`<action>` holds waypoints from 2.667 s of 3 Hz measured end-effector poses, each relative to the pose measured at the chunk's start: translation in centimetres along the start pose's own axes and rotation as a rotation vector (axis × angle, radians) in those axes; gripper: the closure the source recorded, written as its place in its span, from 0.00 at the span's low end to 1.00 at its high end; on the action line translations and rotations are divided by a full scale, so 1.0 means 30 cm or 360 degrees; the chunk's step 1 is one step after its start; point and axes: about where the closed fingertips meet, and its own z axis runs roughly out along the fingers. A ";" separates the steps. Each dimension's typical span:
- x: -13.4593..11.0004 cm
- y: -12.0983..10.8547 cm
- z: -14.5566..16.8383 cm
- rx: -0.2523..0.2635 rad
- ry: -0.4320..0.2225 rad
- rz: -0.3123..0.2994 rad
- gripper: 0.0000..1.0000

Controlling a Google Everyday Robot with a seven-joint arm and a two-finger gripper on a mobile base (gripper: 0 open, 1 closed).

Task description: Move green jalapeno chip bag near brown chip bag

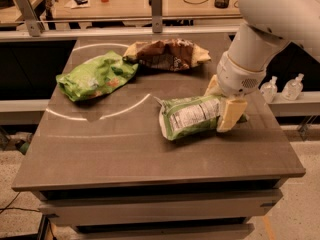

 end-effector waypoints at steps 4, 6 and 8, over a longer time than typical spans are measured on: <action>0.174 -0.008 -0.369 0.0848 0.0094 0.0520 1.00; 0.229 -0.192 -0.618 0.1454 0.0240 0.0593 1.00; 0.199 -0.491 -0.651 0.1424 0.0156 0.0530 1.00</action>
Offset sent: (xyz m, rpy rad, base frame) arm 0.0132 -0.0410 0.0429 0.0816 -0.1711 -0.2874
